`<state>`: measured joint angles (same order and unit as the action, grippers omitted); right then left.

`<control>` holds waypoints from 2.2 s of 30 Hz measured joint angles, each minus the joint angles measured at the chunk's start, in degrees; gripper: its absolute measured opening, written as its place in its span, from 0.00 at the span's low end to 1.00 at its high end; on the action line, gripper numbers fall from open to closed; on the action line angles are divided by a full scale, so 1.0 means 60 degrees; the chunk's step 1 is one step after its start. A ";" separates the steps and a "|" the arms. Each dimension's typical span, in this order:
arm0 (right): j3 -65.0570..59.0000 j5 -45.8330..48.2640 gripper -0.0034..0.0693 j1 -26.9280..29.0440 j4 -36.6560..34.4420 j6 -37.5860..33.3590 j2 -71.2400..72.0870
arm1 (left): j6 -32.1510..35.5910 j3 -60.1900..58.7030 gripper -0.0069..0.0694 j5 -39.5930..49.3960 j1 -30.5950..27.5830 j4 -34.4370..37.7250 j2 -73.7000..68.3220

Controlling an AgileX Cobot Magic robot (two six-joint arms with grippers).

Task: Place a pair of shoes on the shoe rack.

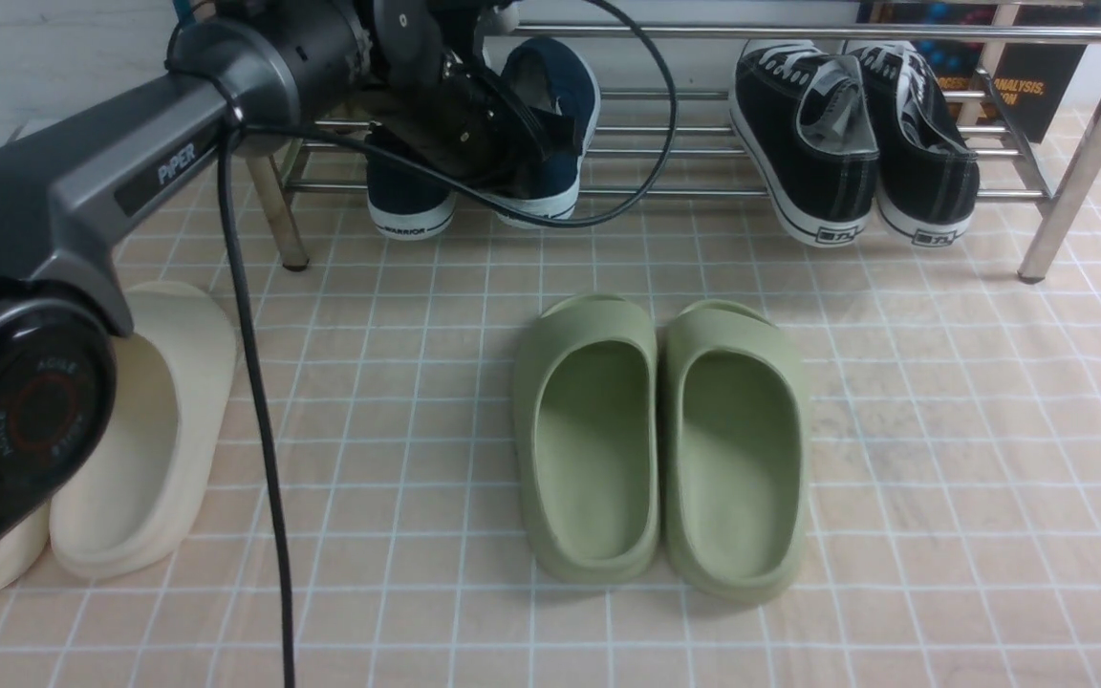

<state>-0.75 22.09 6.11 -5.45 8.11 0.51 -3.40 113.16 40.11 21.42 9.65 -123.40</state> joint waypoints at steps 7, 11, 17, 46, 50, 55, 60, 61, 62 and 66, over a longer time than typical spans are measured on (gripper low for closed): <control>0.0000 0.0000 0.20 0.0000 0.0000 0.0000 0.0000 | 0.0566 0.0000 0.19 0.1522 0.0000 -0.0466 0.0810; 0.0000 0.0000 0.20 0.0000 0.0000 0.0000 0.0000 | 0.1255 0.0000 0.19 0.3108 0.0000 -0.1092 0.1709; 0.0000 0.0000 0.20 0.0000 0.0000 0.0000 0.0000 | 0.1411 0.0000 0.19 0.5023 0.0000 -0.2300 0.3543; 0.0000 0.0000 0.23 0.0000 0.0000 0.0000 0.0000 | -0.3225 -1.2425 0.15 -0.1136 -0.0009 -0.5960 1.6936; 0.0000 0.0000 0.24 0.0000 0.0000 0.0000 0.0000 | -0.3937 -1.3402 0.09 -0.1381 -0.0009 -0.6688 1.7718; 0.0000 0.0000 0.24 0.0000 0.0000 0.0000 0.0000 | -0.4798 -1.4232 0.09 -0.1526 -0.0009 -0.6902 1.7912; 0.0000 0.0000 0.25 0.0000 0.0000 0.0000 0.0000 | -0.5121 -1.4975 0.09 -0.1247 -0.0009 -0.6939 1.7912; 0.0000 0.0000 0.25 0.0000 0.0000 0.0000 0.0000 | -0.5146 -1.5067 0.09 -0.1179 -0.0009 -0.6939 1.7912; 0.0000 0.0000 0.25 0.0000 0.0000 0.0000 0.0000 | -0.5168 -1.5174 0.10 -0.1076 -0.0009 -0.6947 1.7912; 0.0000 0.0000 0.25 0.0000 0.0000 0.0000 0.0000 | -0.5171 -1.5447 0.10 -0.0444 -0.0009 -0.6971 1.7912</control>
<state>-0.75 22.09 6.11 -5.45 8.11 0.51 -34.43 20.48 37.44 21.37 -32.18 -15.92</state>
